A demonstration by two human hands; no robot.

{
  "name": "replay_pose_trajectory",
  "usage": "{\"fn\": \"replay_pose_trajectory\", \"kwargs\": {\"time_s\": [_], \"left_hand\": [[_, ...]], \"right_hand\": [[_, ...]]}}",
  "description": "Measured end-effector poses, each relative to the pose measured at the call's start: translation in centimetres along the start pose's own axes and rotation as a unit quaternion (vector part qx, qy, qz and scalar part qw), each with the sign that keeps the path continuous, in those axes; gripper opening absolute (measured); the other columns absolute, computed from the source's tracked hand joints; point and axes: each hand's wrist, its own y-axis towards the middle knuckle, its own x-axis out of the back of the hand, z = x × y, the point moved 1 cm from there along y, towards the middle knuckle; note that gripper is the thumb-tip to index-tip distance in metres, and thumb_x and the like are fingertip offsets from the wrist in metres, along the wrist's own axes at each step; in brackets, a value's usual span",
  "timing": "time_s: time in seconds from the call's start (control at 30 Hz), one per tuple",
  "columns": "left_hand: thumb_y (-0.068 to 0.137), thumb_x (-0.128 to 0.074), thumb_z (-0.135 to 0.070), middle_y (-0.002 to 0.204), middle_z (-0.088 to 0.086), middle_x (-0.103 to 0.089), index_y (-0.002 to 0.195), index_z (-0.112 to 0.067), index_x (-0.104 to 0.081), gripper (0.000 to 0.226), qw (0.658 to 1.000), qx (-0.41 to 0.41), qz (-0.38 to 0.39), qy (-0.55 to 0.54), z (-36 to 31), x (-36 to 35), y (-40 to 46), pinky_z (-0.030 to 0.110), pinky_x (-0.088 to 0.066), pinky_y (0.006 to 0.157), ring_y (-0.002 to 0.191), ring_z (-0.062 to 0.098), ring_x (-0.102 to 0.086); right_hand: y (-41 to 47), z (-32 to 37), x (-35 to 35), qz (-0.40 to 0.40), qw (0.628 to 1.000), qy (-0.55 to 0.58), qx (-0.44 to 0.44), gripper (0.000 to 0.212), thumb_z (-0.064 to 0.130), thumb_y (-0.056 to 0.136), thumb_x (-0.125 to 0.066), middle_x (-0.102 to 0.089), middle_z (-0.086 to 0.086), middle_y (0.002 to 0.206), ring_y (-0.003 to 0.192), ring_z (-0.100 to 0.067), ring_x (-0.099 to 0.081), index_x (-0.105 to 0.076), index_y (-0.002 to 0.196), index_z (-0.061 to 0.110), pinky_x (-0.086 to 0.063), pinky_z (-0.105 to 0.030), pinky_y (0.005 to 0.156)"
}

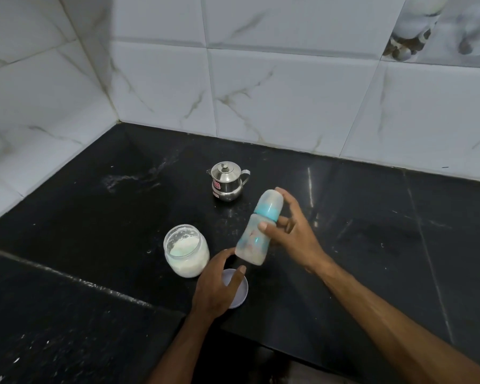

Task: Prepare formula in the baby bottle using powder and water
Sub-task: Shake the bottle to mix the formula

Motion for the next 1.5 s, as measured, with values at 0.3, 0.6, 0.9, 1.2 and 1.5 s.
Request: {"fn": "replay_pose_trajectory", "kwargs": {"time_s": [0.3, 0.6, 0.9, 1.2, 1.5], "left_hand": [[0.085, -0.05, -0.063, 0.13, -0.019, -0.056, 0.13, -0.03, -0.053, 0.056, 1.0, -0.002, 0.001, 0.002, 0.1, 0.0, 0.1, 0.024, -0.042, 0.102, 0.121, -0.001, -0.051], [0.085, -0.052, -0.059, 0.131, -0.021, -0.054, 0.129, -0.029, -0.054, 0.053, 1.0, -0.003, -0.008, 0.008, 0.0, 0.0, -0.1, 0.017, -0.038, 0.102, 0.121, -0.005, -0.048], [0.085, -0.052, -0.057, 0.13, -0.023, -0.054, 0.129, -0.029, -0.055, 0.052, 1.0, -0.004, -0.01, 0.003, -0.1, 0.1, -0.2, 0.01, -0.035, 0.1, 0.122, -0.006, -0.047], [0.085, -0.05, -0.058, 0.131, -0.021, -0.055, 0.131, -0.028, -0.054, 0.055, 1.0, -0.011, -0.01, 0.005, -0.3, 0.1, 0.0, 0.008, -0.034, 0.1, 0.123, -0.007, -0.047], [0.086, -0.052, -0.054, 0.131, -0.02, -0.054, 0.132, -0.028, -0.053, 0.053, 1.0, 0.001, -0.002, 0.004, -0.2, 0.1, -0.1, 0.005, -0.032, 0.098, 0.122, -0.007, -0.047]], "right_hand": [[0.6, 0.6, 0.4, 0.043, 0.999, -0.008, 0.009, 0.078, 0.014, 0.083, -0.07, -0.066, -0.016, 0.118, 0.1, -0.025, -0.071, -0.025, 0.145, 0.031, -0.058, -0.034, 0.073], [0.9, 1.7, 0.9, -0.026, 0.997, 0.046, 0.054, 0.078, 0.013, 0.084, -0.069, -0.068, -0.011, 0.113, 0.1, -0.027, -0.07, -0.025, 0.147, 0.029, -0.059, -0.04, 0.076], [1.1, 1.9, 1.5, -0.108, 0.981, 0.147, 0.065, 0.073, 0.018, 0.086, -0.066, -0.073, -0.003, 0.102, 0.096, -0.026, -0.071, -0.026, 0.146, 0.027, -0.06, -0.039, 0.07], [1.2, 2.1, 1.5, -0.117, 0.98, 0.144, 0.073, 0.073, 0.021, 0.084, -0.066, -0.073, 0.0, 0.103, 0.099, -0.026, -0.07, -0.027, 0.146, 0.028, -0.06, -0.044, 0.074], [1.6, 2.1, 0.9, -0.1, 0.983, 0.142, 0.066, 0.072, 0.017, 0.086, -0.065, -0.073, 0.001, 0.103, 0.1, -0.028, -0.07, -0.027, 0.146, 0.026, -0.06, -0.044, 0.075]]}}
